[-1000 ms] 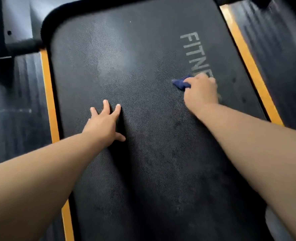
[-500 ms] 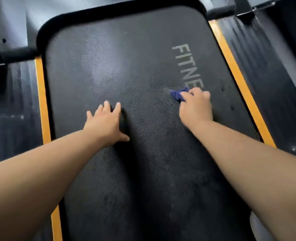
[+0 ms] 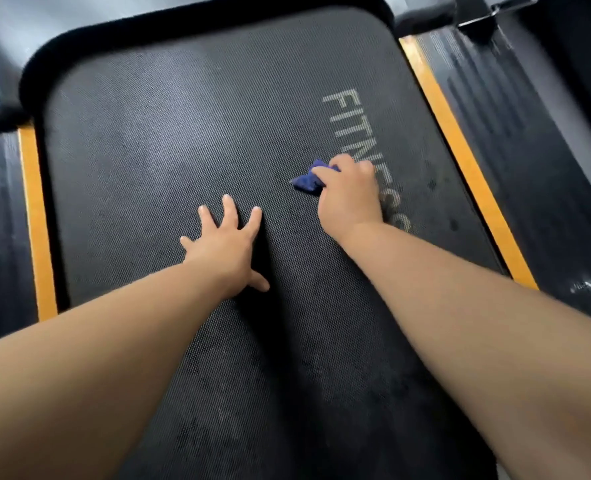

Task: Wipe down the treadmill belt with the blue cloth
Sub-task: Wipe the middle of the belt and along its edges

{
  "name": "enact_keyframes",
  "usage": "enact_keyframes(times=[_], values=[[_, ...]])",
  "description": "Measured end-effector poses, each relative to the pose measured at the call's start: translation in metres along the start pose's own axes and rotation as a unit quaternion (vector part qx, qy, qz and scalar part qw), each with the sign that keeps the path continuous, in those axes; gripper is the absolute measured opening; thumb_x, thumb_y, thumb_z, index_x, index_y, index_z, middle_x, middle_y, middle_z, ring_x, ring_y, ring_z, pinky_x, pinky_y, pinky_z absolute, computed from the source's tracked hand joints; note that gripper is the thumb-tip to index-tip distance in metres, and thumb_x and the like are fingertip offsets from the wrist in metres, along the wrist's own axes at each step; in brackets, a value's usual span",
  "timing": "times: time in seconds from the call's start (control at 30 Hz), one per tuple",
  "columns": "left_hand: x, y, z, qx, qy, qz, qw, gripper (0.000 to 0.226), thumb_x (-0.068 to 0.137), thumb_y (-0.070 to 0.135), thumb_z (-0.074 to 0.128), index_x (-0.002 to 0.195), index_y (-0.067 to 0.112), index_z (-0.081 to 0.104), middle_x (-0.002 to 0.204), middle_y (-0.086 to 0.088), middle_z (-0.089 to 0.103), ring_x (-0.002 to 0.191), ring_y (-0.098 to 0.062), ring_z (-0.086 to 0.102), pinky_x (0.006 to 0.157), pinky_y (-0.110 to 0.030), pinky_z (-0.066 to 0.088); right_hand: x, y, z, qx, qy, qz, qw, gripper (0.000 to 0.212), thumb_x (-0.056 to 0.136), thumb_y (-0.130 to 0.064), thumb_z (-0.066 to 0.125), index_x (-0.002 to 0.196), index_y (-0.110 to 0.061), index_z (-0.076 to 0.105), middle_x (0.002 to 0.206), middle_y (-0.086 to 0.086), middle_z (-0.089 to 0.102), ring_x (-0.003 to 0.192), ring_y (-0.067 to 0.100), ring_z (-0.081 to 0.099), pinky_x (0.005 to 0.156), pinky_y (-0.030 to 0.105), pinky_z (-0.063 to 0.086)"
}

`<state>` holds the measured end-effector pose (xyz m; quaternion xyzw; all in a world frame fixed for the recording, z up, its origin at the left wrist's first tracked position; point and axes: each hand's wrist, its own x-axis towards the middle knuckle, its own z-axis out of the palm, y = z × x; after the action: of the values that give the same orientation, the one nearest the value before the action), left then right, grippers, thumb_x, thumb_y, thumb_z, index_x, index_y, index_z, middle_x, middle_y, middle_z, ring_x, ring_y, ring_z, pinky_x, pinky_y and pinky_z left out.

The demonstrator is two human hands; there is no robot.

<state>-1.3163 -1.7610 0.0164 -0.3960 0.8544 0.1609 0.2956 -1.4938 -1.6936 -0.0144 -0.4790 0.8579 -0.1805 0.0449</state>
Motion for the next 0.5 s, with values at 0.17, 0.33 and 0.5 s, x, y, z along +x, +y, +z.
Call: enact_keyframes(times=[0.17,0.33,0.5], values=[[-0.001,0.000,-0.002,-0.007,-0.006,0.003,1.000,0.126,0.059,0.059,0.079,0.149,0.037,-0.006,0.156,-0.006,-0.021,0.141,-0.045,-0.012,0.100,-0.073,0.021,-0.092,-0.004,-0.006,0.018,-0.020,-0.078,0.997,0.036,0.079,-0.018,0.042,0.103,-0.016,0.070,0.098,0.006,0.061,0.078,0.032,0.051,0.068,0.039,0.049],[0.001,0.001,0.000,-0.010,-0.015,0.002,1.000,0.128,0.058,0.058,0.080,0.149,0.037,-0.007,0.155,-0.006,-0.022,0.141,-0.046,-0.013,0.100,-0.074,0.022,-0.053,-0.002,0.002,0.008,0.005,-0.080,0.997,0.030,0.083,-0.018,0.041,0.094,-0.015,0.069,0.096,0.005,0.061,0.080,0.032,0.050,0.068,0.040,0.048],[0.001,0.000,0.000,-0.013,-0.014,0.000,1.000,0.127,0.058,0.057,0.080,0.149,0.038,-0.007,0.155,-0.005,-0.022,0.141,-0.045,-0.014,0.101,-0.073,0.021,0.009,-0.013,0.000,0.004,-0.029,0.049,0.998,0.031,0.087,-0.013,0.044,0.108,-0.019,0.066,0.114,0.005,0.053,0.099,0.033,0.043,0.084,0.043,0.043]])
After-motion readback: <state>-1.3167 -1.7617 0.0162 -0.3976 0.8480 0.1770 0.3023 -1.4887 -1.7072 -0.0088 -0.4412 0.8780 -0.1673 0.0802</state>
